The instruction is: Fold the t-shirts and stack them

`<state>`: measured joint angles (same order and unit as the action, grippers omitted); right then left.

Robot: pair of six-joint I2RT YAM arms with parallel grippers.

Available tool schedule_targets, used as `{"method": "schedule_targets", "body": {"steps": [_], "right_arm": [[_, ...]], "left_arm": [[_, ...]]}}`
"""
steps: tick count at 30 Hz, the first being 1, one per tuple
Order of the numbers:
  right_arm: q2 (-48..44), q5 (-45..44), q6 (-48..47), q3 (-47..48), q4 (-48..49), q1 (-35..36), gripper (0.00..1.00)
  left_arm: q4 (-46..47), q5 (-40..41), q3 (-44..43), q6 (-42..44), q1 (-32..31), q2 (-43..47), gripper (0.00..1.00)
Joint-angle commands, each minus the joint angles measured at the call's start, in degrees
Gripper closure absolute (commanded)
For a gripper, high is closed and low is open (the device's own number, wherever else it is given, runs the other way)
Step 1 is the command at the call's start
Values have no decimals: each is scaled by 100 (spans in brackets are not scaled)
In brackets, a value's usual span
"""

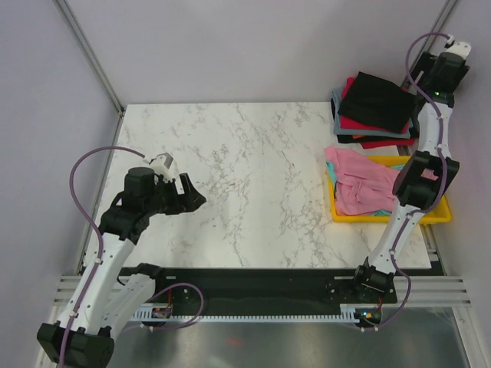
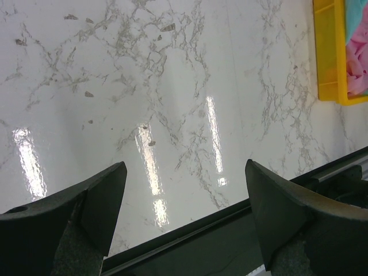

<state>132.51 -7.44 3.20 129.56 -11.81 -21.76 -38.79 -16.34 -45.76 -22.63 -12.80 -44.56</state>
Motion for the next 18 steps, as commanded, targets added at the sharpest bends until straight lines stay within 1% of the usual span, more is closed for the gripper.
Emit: {"method": "schedule_targets", "body": {"steps": [1, 2, 3, 5, 6, 7, 8, 9, 10, 11, 12, 13, 14, 15, 16, 17, 18], "right_arm": [[-1270, -679, 408, -53, 320, -21, 6], [-1437, -819, 514, -149, 311, -13, 6], [-1804, -925, 828, -420, 329, -13, 6], [-2227, -821, 1163, -807, 364, 31, 4], [-2682, -638, 1444, -1340, 407, 75, 2], [-2939, -566, 1542, -1650, 504, 145, 2], [-3194, -496, 1587, -1975, 574, 407, 2], [-3675, -425, 1544, -2639, 636, 601, 2], [-3897, -520, 1447, -2959, 671, 838, 2], [-4117, -513, 1385, -3267, 672, 1345, 2], [-4519, -547, 1307, -3818, 619, 1628, 2], [-4723, -870, 1332, -4094, 445, 1918, 2], [-5134, -803, 1323, -4401, 417, 2478, 2], [-5330, -724, 1289, -5056, 408, 2727, 2], [-5541, -584, 1349, -5420, 408, 2930, 2], [-5978, -339, 1550, -5806, 495, 3210, 2], [-6174, -85, 1682, -6550, 531, 3274, 2]], "left_arm": [[222, 105, 6, -127, -21, 114, 9], [231, 105, 5, -127, -21, 122, 9], [222, 87, 5, -127, -12, 123, 9], [222, 87, 14, -119, -21, 140, 9], [231, 87, 6, -127, -12, 149, 9], [231, 87, 5, -127, 5, 149, 9], [231, 96, 5, -127, 5, 175, 9], [222, 78, -3, -119, 5, 175, 9], [231, 69, -3, -119, 23, 184, 9], [222, 78, -3, -119, 23, 201, 9], [240, 43, 5, -119, 23, 202, 9], [240, 34, -3, -110, 23, 202, 9], [240, 17, -3, -110, 23, 202, 8], [249, 8, -3, -101, 23, 202, 8], [249, 8, 5, -101, 23, 210, 8], [249, -10, 5, -101, 32, 202, 8], [249, -10, -3, -92, 23, 219, 8]]}}
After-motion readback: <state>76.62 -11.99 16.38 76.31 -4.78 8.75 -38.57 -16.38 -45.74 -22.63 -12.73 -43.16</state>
